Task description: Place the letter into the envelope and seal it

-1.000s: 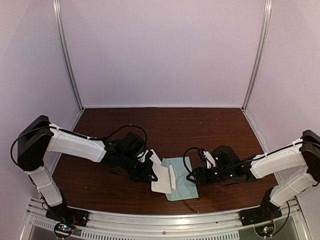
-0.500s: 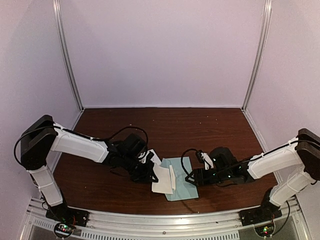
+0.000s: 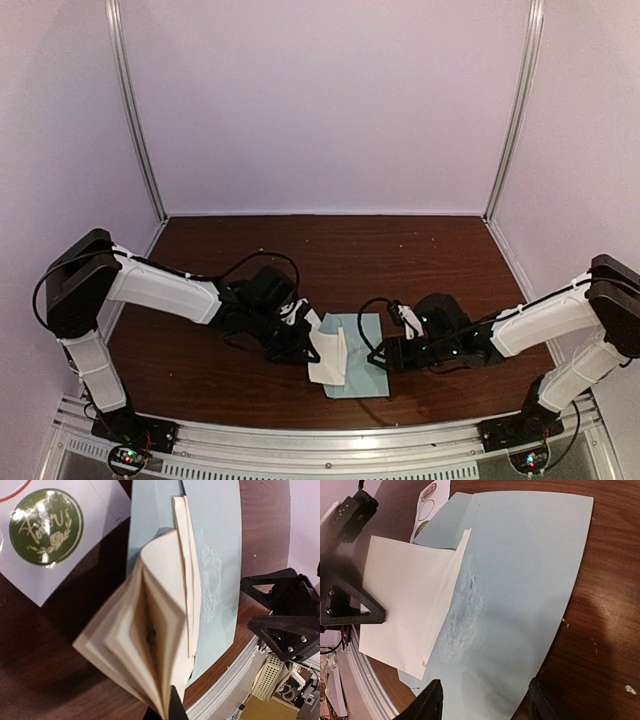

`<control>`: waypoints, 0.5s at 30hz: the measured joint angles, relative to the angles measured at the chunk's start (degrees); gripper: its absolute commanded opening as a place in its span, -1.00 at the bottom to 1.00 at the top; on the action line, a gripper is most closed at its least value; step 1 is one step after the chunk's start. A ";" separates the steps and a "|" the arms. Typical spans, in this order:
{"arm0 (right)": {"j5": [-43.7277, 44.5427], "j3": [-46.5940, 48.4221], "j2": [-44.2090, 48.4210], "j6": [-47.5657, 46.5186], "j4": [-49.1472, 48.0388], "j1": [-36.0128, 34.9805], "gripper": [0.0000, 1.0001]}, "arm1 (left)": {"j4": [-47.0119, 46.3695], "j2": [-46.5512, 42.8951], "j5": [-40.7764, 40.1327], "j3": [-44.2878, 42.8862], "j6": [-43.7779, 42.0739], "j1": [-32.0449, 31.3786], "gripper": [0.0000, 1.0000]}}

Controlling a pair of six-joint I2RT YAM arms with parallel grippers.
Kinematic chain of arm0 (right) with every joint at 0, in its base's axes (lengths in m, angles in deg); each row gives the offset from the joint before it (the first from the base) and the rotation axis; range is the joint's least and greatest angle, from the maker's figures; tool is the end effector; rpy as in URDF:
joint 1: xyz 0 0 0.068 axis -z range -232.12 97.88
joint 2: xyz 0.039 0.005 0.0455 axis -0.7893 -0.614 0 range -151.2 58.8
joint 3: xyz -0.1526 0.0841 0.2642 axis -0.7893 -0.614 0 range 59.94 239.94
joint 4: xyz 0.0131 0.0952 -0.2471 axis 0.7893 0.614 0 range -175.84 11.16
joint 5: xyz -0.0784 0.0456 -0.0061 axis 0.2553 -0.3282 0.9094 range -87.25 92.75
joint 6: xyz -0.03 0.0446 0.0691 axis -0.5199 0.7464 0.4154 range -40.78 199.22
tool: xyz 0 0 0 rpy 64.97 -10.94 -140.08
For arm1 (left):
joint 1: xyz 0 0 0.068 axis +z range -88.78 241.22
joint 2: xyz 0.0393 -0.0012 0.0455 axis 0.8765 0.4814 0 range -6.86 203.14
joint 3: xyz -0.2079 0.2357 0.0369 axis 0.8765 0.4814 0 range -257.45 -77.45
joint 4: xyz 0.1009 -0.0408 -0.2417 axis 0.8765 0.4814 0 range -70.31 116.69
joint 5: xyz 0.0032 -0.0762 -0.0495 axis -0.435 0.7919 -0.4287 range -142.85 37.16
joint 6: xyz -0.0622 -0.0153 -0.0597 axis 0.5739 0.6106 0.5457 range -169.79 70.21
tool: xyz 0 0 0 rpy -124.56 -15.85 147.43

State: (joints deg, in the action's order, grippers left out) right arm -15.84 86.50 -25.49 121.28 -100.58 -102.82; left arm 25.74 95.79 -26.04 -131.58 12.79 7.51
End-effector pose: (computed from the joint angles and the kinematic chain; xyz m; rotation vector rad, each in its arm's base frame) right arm 0.1587 0.2329 0.1418 -0.3772 2.5581 1.1034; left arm 0.1969 -0.3274 0.1514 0.0040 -2.8628 1.1335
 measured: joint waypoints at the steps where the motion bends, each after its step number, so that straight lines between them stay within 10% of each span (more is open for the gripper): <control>1: 0.00 0.09 -0.04 0.00 0.02 -0.09 0.16 | -0.02 0.13 -0.02 -0.13 -0.11 0.02 -1.00; 15: -0.48 0.61 -0.98 -0.02 -0.44 -0.46 0.14 | -0.11 4.31 0.07 -3.10 -3.39 0.04 -1.00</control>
State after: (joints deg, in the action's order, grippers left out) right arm -16.32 87.12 -26.48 121.26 -101.02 -103.28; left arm 25.63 100.10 -25.97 -134.68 9.41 7.55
